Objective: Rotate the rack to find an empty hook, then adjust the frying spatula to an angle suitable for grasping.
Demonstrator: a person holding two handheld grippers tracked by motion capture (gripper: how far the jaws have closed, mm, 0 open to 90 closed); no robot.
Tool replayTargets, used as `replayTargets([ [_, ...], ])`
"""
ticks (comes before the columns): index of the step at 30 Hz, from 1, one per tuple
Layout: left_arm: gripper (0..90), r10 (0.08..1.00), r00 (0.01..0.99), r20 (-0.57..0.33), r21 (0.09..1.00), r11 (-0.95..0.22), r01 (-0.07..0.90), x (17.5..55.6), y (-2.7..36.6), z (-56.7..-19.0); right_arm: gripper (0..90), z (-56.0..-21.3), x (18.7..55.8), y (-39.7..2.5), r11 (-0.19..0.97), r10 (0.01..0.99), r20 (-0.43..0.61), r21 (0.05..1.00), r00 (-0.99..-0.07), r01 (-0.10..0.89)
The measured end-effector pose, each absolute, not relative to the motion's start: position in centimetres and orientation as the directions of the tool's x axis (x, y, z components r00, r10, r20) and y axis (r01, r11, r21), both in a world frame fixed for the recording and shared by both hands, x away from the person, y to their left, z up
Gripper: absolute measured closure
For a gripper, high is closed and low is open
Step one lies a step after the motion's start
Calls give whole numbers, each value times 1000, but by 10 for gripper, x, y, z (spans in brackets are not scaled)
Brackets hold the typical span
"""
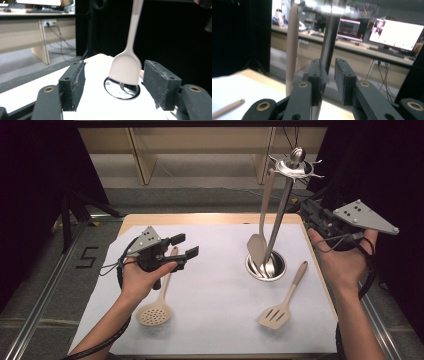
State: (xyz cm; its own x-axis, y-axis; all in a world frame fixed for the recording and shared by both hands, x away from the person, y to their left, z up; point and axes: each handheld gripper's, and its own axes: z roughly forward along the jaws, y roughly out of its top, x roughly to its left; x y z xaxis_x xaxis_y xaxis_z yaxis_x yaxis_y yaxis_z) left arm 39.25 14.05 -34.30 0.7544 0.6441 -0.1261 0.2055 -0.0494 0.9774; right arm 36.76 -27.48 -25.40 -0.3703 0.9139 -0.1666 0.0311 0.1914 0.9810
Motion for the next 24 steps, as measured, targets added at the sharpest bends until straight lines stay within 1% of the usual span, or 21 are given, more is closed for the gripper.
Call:
replayTargets([
  [2, 326, 656, 743, -133, 975, -49, 217, 395, 142, -345, 745, -261, 370, -278, 221, 908, -182, 973, -376, 63],
  [10, 329, 685, 713, -148, 968, -49, 247, 399, 150, -354, 732, -278, 373, -290, 214, 923, -149, 965, -355, 150],
  [11, 330, 686, 712, -150, 967, -49, 251, 399, 151, -354, 730, -279, 374, -291, 236, 914, -168, 960, -369, 148],
  [14, 329, 686, 710, -158, 964, -48, 262, 400, 153, -355, 720, -281, 373, -292, 237, 916, -166, 959, -365, 157],
  [16, 329, 687, 709, -158, 963, -52, 265, 400, 154, -357, 714, -281, 372, -292, 223, 922, -147, 958, -358, 181],
  [19, 329, 690, 706, -159, 959, -60, 276, 400, 157, -358, 708, -282, 374, -293, 226, 923, -153, 958, -354, 176],
  [20, 328, 689, 706, -163, 957, -64, 284, 399, 158, -358, 707, -282, 374, -292, 223, 921, -141, 955, -362, 196],
  [23, 324, 692, 703, -165, 948, -87, 308, 399, 162, -359, 707, -284, 376, -293, 231, 919, -152, 955, -364, 186],
  [24, 325, 698, 697, -163, 947, -88, 309, 400, 163, -360, 707, -284, 376, -293, 223, 918, -134, 953, -373, 206],
])
